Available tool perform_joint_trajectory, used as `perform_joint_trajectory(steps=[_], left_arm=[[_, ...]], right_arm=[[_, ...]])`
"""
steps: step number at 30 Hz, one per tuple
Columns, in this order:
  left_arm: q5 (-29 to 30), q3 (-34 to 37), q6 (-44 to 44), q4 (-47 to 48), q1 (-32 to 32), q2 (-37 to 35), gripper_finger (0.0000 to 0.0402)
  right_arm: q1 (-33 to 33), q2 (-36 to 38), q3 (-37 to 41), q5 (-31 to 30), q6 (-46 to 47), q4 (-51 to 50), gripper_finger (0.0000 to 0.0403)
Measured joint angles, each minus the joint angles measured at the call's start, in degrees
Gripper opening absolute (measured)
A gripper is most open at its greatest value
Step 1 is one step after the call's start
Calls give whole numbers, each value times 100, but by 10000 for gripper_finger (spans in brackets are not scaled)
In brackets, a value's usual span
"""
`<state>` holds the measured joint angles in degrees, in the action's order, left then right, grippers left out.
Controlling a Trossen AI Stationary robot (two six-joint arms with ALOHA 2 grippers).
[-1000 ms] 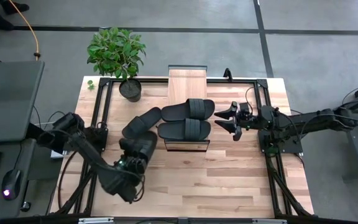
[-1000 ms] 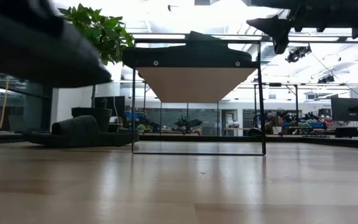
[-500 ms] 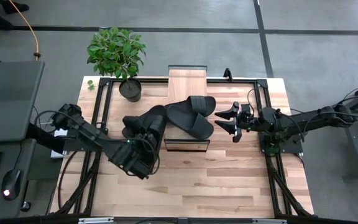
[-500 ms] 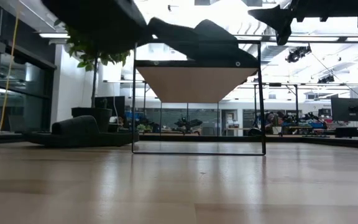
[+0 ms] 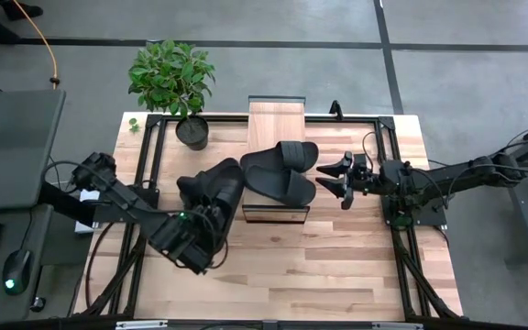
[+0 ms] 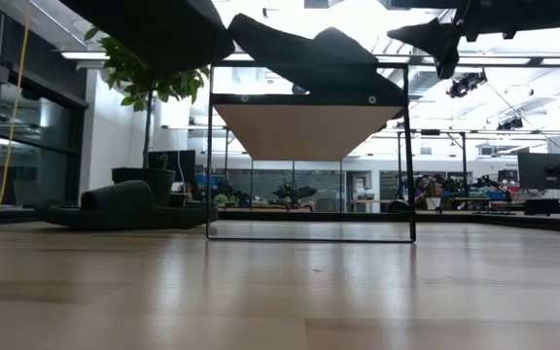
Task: Pick and place slides into the shelf
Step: Put the bottom black slipper on the shelf
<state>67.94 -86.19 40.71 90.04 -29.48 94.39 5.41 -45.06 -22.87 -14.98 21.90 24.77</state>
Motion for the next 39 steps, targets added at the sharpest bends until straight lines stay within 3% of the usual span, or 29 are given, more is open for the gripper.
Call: perform_joint_trajectory(steps=[11,29,39], left_arm=[[-390,0,198,-2,-558,0,9],[-800,0,-337,-4,-537,-13,10],[-1184,0,-390,-2,-542,-512,10]], right_arm=[[0,0,0,-103,12,-36,193],[0,0,0,-92,18,-56,193],[0,0,0,-92,32,-58,193]])
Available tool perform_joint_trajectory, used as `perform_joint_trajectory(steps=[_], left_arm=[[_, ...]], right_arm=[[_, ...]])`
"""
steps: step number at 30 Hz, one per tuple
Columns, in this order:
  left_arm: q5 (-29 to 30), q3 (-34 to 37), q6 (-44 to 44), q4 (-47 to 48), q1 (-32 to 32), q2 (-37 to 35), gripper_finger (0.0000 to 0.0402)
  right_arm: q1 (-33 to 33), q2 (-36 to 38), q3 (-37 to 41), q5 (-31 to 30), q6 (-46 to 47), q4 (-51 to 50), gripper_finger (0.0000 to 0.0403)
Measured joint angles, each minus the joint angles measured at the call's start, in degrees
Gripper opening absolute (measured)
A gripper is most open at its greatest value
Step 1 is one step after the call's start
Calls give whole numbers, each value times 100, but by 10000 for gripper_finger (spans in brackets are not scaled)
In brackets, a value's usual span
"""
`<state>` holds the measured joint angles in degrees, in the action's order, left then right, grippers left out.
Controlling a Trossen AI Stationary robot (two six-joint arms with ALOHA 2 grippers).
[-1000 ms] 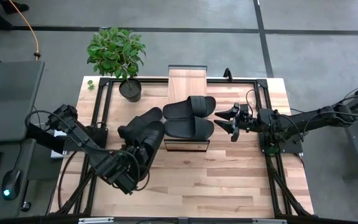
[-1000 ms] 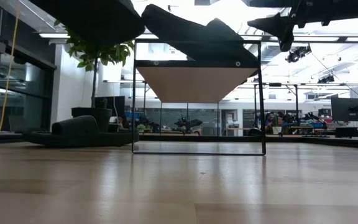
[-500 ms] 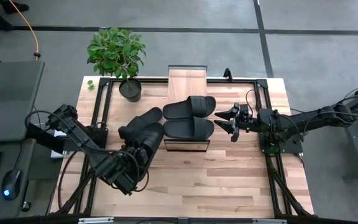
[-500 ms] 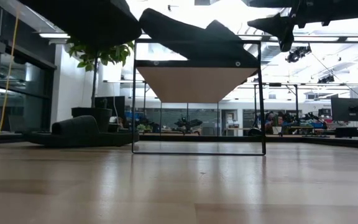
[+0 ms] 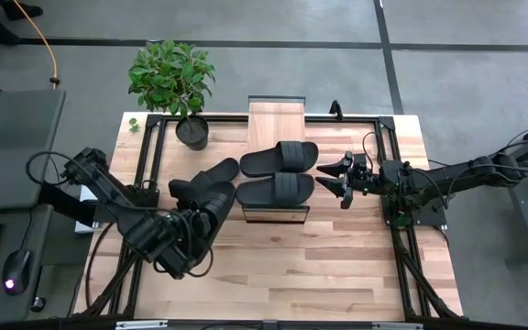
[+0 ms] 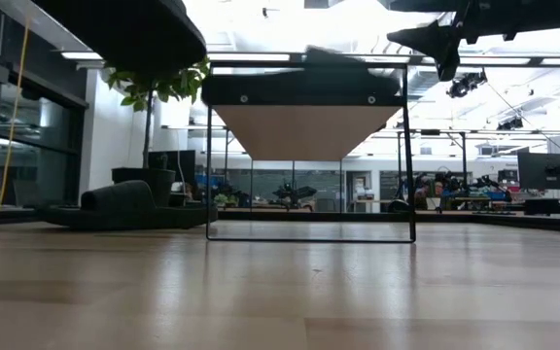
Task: Pick and place slides into the shelf
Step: Put the bottom black slipper on the shelf
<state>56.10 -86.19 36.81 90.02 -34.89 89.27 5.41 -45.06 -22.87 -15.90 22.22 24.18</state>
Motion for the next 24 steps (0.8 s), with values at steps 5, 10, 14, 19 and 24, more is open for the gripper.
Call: perform_joint_trajectory(steps=[5,10,14,19,24], left_arm=[[-52,-2,84,-1,0,-161,10],[448,-2,198,-2,2,-189,10],[1207,-2,262,-1,7,-189,10],[2264,-2,265,-1,16,-189,10],[2951,-2,265,-59,412,-187,10]], right_arm=[[0,0,0,0,-1,0,193],[0,0,0,0,6,0,193],[-1,0,0,0,82,2,193],[-1,0,0,-2,82,38,193],[50,-30,0,-13,-84,54,193]])
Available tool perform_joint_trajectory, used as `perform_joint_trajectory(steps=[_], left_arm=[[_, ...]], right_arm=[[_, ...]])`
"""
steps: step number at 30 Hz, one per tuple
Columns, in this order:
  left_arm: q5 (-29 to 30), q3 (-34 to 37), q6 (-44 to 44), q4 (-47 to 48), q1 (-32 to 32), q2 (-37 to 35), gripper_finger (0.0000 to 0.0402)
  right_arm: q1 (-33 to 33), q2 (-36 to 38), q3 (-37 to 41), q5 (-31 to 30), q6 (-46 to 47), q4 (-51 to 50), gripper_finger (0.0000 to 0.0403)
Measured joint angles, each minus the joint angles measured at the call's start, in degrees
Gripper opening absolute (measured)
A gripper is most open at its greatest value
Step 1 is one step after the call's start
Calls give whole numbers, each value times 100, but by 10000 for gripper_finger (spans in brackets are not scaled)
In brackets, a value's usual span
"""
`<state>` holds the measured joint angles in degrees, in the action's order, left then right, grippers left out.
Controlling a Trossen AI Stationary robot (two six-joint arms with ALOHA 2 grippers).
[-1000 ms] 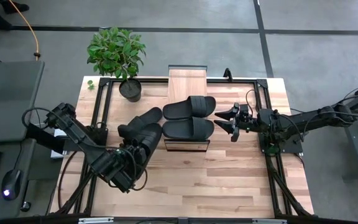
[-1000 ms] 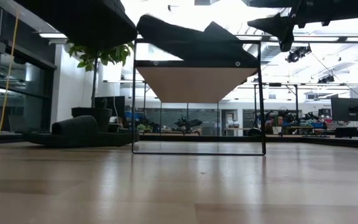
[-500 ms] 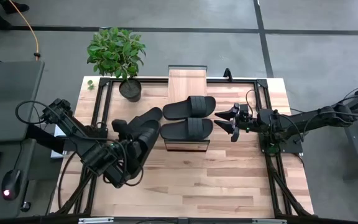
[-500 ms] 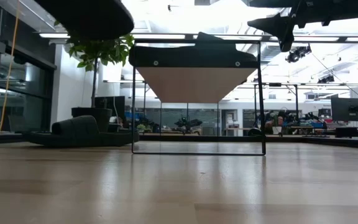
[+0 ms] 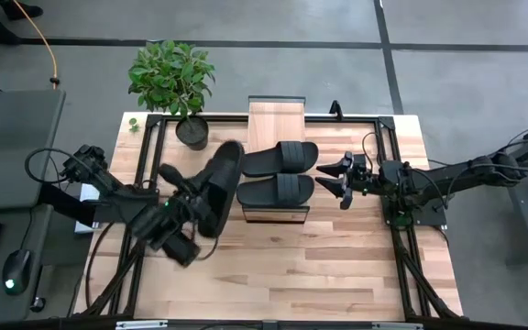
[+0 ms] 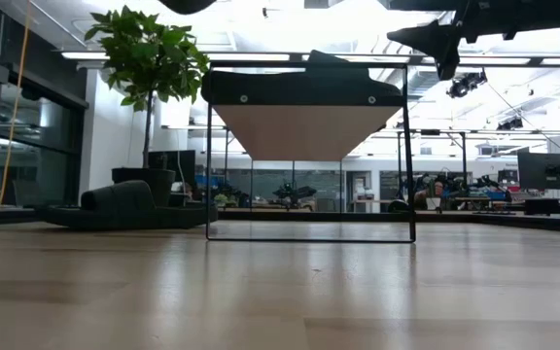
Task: Pick and place slides into the shelf
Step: Put the bottom black slipper on the shelf
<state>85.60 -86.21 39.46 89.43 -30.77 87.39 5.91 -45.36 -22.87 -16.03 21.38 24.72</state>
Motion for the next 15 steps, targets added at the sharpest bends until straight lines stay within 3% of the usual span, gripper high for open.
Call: perform_joint_trajectory(steps=[4,10,15], left_arm=[[405,0,-2,-40,626,2,10],[460,-479,-238,-337,1746,7,10],[462,-1087,-1100,-1047,2407,2,10]], right_arm=[[167,-212,0,-131,-588,326,193],[388,-663,0,-538,-1608,1283,193],[388,-967,-84,-814,-1757,1422,193]])
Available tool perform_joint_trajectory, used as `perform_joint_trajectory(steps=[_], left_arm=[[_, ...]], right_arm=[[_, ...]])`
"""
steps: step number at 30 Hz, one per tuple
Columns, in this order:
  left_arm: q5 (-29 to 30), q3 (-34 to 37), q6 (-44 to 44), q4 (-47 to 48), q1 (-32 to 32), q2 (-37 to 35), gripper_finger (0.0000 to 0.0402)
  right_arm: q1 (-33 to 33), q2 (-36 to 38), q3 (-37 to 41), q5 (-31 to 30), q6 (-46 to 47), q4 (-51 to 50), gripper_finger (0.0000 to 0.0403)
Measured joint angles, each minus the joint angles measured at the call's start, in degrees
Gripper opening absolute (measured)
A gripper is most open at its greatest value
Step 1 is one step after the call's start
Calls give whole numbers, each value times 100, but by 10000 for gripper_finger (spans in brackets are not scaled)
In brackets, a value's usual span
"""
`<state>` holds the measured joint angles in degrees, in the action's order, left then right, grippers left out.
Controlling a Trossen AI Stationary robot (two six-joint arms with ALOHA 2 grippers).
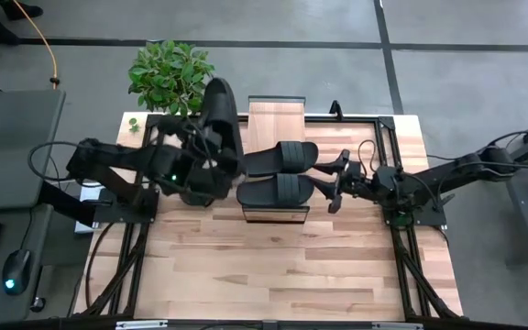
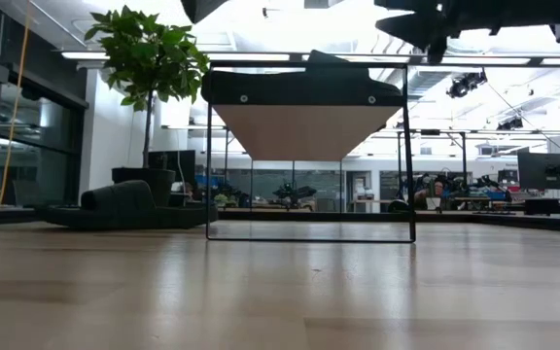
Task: Pick and place slides into the shelf
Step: Put the bottom black slipper on the shelf
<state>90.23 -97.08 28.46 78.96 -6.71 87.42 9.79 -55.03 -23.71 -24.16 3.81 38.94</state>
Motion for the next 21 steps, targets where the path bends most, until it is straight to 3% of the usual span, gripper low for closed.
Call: perform_joint_trajectory(steps=[11,21], left_arm=[[-49,-268,-3178,-3242,308,137,10],[-192,-266,-3263,-3557,603,730,10]], right_arm=[[28,-1345,-1388,-307,153,-448,193],[261,-1978,-2100,-489,-44,-594,193]])
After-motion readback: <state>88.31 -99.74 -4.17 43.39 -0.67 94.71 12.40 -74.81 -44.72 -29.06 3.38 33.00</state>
